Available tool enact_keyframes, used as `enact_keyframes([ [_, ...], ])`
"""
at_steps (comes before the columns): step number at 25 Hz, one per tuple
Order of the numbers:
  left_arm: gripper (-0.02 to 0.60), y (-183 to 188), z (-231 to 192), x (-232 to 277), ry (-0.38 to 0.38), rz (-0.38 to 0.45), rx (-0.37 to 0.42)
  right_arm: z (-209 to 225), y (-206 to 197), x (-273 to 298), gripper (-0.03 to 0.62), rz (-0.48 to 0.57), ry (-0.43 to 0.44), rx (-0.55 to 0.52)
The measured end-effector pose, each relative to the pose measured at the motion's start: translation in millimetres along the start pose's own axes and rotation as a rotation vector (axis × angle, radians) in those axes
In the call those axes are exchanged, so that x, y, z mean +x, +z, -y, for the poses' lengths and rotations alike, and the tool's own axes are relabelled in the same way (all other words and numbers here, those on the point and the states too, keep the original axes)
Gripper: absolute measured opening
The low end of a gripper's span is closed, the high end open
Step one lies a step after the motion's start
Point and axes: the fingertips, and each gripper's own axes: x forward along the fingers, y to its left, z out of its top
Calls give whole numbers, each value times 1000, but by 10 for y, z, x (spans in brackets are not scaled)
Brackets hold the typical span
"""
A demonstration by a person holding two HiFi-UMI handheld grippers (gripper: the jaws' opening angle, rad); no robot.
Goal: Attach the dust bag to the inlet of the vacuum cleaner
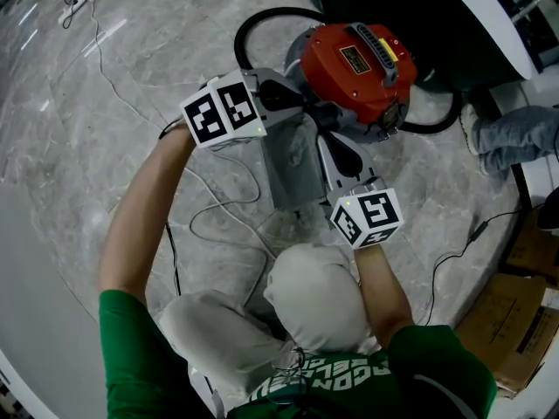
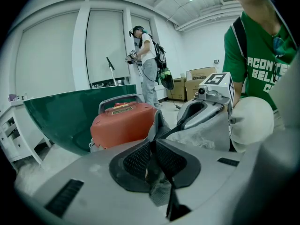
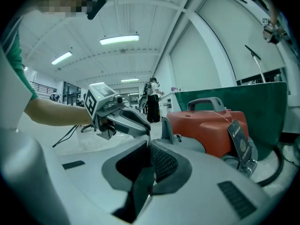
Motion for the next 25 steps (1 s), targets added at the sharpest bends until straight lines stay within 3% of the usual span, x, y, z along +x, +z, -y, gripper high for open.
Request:
enact_keyframes([
  [13, 40, 172, -140, 137, -18, -31, -7, 215, 140, -11, 32, -17, 29, 31],
  [19, 40, 234, -188, 200, 3, -28, 12, 303, 194, -15, 40, -41, 7, -69],
  [25, 40, 230, -200, 280, 15, -26, 27, 426, 134, -20, 37, -13, 29, 119],
])
